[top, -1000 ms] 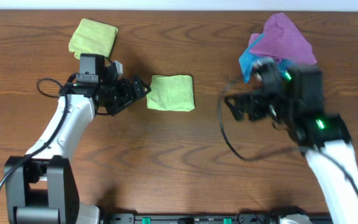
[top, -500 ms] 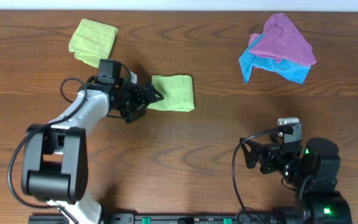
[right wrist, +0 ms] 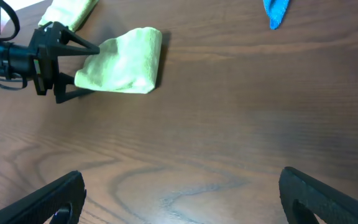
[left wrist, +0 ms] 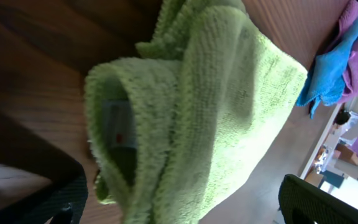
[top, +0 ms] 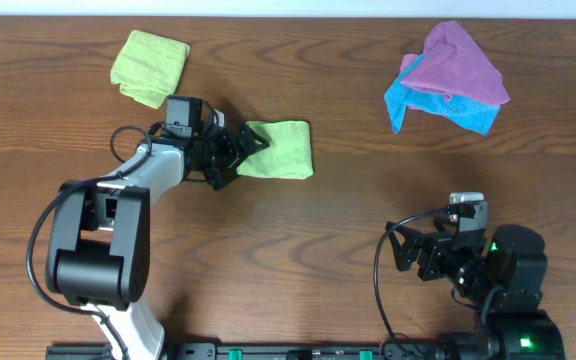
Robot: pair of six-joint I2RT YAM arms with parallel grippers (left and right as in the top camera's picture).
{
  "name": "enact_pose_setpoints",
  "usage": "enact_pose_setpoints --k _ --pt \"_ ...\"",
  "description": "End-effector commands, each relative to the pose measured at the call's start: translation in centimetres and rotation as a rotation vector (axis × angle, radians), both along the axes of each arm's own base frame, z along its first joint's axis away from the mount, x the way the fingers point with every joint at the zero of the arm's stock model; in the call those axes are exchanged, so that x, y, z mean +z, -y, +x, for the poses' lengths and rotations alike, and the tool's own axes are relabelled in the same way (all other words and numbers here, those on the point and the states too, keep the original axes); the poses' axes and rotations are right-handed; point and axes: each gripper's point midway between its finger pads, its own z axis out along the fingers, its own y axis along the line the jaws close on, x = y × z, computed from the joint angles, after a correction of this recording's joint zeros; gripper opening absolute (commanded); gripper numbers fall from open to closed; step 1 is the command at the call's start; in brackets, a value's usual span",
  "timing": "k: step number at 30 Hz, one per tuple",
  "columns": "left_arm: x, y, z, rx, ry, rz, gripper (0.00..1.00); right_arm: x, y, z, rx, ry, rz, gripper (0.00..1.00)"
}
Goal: Fold the cloth
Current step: 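Grasp the folded green cloth with the left gripper and lift it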
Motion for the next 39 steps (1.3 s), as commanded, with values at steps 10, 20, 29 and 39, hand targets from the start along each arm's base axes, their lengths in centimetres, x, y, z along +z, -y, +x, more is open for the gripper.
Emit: enact_pose_setpoints --k 10,20,29,39 --pt "-4.3 2.5 -0.4 -0.030 -0.044 0.008 0.67 0.0 0.1 0.0 -0.012 -0.005 0.016 0.99" --pt "-8.2 5.0 -0.6 -0.102 -0.023 -0.053 0.25 0.0 0.1 0.0 -0.012 -0.005 0.016 0.99" --pt "-4.5 6.5 3.1 -0.119 0.133 -0.175 0.06 0.0 0.1 0.0 -0.012 -0.005 0.016 0.99" --pt "9.3 4.4 13.1 -0.055 0.352 -0.260 0.06 0.0 0.1 0.0 -0.012 -0.005 0.016 0.99"
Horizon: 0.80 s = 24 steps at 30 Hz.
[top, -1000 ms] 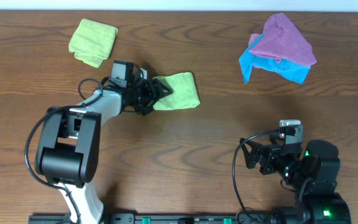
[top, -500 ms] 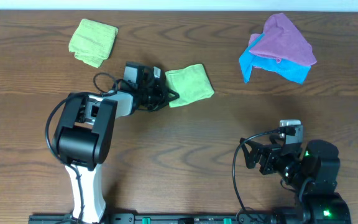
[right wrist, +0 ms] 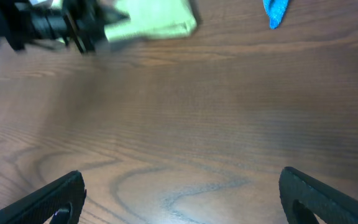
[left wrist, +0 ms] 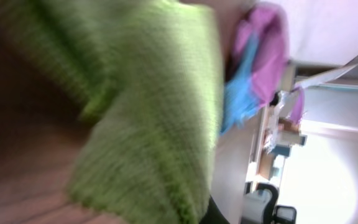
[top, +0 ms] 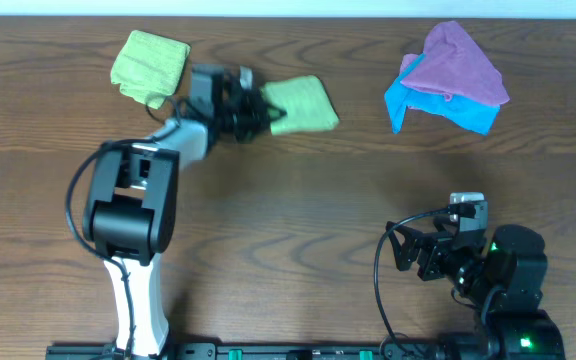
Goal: Fold the cloth
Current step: 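Grasp the folded green cloth with the left gripper and lift it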
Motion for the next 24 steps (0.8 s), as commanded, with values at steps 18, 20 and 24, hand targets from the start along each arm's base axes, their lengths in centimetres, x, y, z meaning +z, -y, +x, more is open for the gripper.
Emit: enact_pose_setpoints --k 18,20,24 --pt "14.2 -17.1 11.3 0.415 0.214 0.146 0.06 0.0 0.1 0.0 -0.009 -0.002 0.012 0.99" --pt "14.0 -19.3 11.8 0.467 0.233 0.195 0.06 0.0 0.1 0.0 -0.009 -0.002 0.012 0.99" --pt "13.4 -21.7 12.5 0.546 0.268 0.307 0.06 0.0 0.1 0.0 -0.009 -0.002 0.012 0.99"
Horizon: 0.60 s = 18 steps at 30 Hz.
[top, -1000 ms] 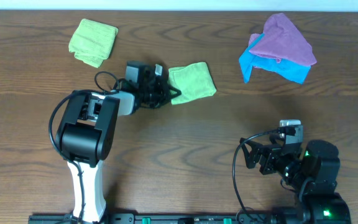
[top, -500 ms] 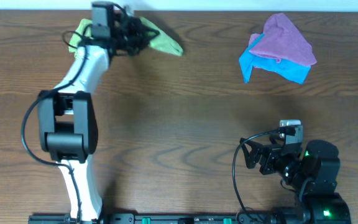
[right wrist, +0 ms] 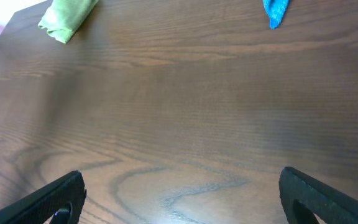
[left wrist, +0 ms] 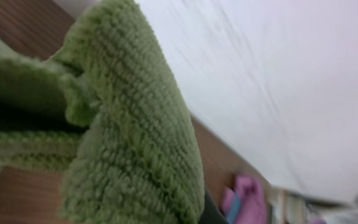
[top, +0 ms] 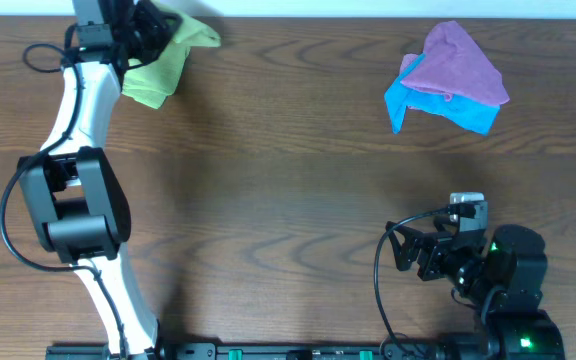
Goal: Fold the cloth
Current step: 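Grasp the folded green cloth with the left gripper and lift it, then place the folded cloth onto the yellow-green cloth at far left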
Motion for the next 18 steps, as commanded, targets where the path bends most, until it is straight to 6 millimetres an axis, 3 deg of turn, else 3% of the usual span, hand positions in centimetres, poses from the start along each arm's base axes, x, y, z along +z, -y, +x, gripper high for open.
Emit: enact_pose_setpoints --k 1,6,13,18 --pt "2.2 -2.1 0.9 0.085 0.075 0.141 0.05 0.0 0.1 0.0 -0.009 -0.002 0.012 0.99" --pt "2.2 -4.2 1.5 0.175 0.091 0.239 0.05 0.0 0.1 0.0 -0.009 -0.002 0.012 0.99" --pt "2.4 -5.6 2.4 0.232 0.132 0.306 0.06 0.0 0.1 0.0 -0.009 -0.002 0.012 0.99" --pt "0.1 -5.8 3.0 0.233 0.108 0.309 0.06 0.0 0.1 0.0 -0.009 -0.002 0.012 0.99"
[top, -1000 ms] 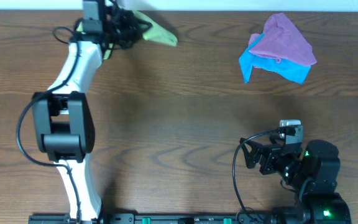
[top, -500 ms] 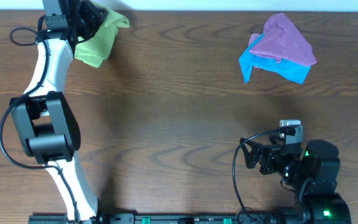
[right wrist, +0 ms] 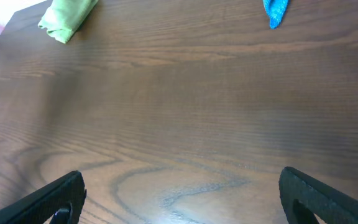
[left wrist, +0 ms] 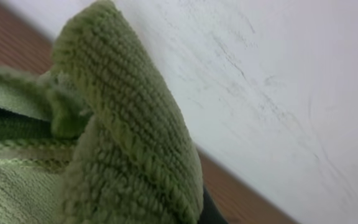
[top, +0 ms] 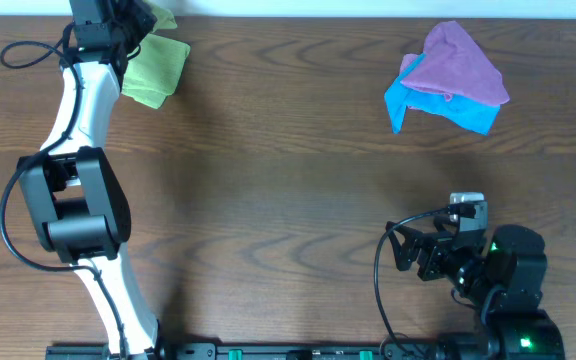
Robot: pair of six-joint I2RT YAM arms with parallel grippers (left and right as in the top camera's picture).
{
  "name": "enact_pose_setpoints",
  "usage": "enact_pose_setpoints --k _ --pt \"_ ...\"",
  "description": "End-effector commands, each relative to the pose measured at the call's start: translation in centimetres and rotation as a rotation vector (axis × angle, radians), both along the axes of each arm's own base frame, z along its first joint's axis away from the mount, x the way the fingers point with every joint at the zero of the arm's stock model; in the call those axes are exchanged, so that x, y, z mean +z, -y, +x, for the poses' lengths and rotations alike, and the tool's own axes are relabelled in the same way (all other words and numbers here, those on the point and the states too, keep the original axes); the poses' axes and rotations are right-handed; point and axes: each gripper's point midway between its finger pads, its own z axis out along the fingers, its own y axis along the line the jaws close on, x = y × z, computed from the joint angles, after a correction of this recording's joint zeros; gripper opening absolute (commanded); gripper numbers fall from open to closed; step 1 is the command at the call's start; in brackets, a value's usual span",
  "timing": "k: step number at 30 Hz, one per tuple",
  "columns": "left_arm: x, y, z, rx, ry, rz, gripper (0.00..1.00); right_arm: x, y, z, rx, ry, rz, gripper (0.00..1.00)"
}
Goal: Fold the cloth
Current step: 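Place the folded cloth onto the yellow-green cloth at far left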
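A light green cloth (top: 160, 18) hangs bunched in my left gripper (top: 130, 22), which is shut on it at the table's far left corner. In the left wrist view this cloth (left wrist: 123, 155) fills the lower left with a white wall behind it, and my fingers are almost wholly hidden. Just below it a second, folded green cloth (top: 156, 70) lies on the table, also seen as the green cloth (right wrist: 67, 18) in the right wrist view. My right gripper (top: 438, 255) rests open near the front right, with nothing between its fingers (right wrist: 55, 199).
A purple cloth (top: 458, 60) lies crumpled on a blue cloth (top: 438, 105) at the back right; a blue tip (right wrist: 275, 12) shows in the right wrist view. The brown wooden table (top: 288, 190) ends at a white wall behind my left gripper.
The held green cloth stuck out to the right of my left gripper; now it is drawn in closer, further back at the table's far edge. The right arm has not moved.
My left gripper was at a folded green cloth in the left middle of the table. Then it held that cloth further back. Then arm and cloth were at the far left corner above the other green cloth, where they remain.
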Motion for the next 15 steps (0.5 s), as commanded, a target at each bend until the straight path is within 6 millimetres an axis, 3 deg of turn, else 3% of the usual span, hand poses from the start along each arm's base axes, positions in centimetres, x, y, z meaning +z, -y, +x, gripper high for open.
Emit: enact_pose_setpoints --k 1,10,15 --pt "-0.6 -0.4 0.6 0.008 0.002 0.034 0.06 0.0 0.1 0.0 -0.009 -0.002 0.012 0.99" --pt "-5.9 0.0 1.1 -0.025 -0.072 0.033 0.06 0.0 0.1 0.0 -0.009 -0.002 0.012 0.99" --pt "-7.9 0.2 -0.1 -0.057 -0.149 0.051 0.06 0.0 0.1 0.0 -0.009 -0.002 0.012 0.99"
